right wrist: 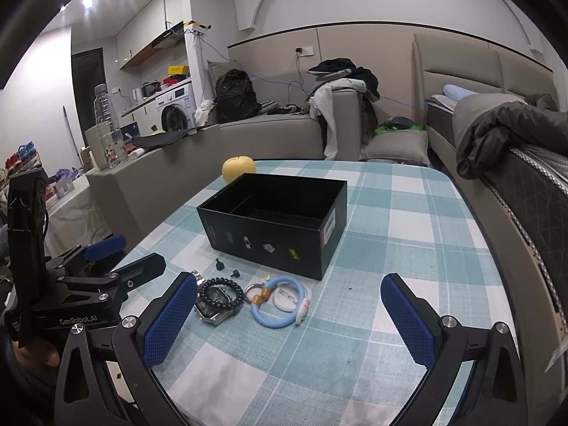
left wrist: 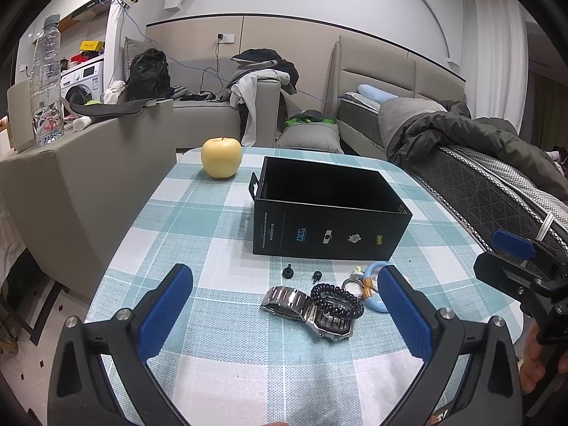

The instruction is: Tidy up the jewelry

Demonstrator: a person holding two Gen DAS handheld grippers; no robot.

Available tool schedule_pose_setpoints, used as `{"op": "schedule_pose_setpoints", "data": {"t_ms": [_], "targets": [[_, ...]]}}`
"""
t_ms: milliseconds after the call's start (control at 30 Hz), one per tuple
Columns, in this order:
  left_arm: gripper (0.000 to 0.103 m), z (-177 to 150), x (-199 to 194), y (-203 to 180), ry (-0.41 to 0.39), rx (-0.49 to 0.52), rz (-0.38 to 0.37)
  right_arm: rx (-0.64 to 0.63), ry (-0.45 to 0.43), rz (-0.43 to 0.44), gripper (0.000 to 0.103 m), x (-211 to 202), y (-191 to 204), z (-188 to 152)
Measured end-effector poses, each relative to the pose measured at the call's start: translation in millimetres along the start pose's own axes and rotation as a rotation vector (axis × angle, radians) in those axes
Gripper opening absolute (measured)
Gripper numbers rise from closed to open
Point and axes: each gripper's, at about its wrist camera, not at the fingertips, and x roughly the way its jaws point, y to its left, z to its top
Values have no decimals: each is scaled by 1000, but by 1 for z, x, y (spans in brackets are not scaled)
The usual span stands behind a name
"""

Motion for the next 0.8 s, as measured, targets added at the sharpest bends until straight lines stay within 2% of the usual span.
{"op": "schedule_pose_setpoints", "data": {"t_ms": [800], "targets": [[101,1,4,4,5,-6,13,5,15,-10,103,4,-2,0]]}}
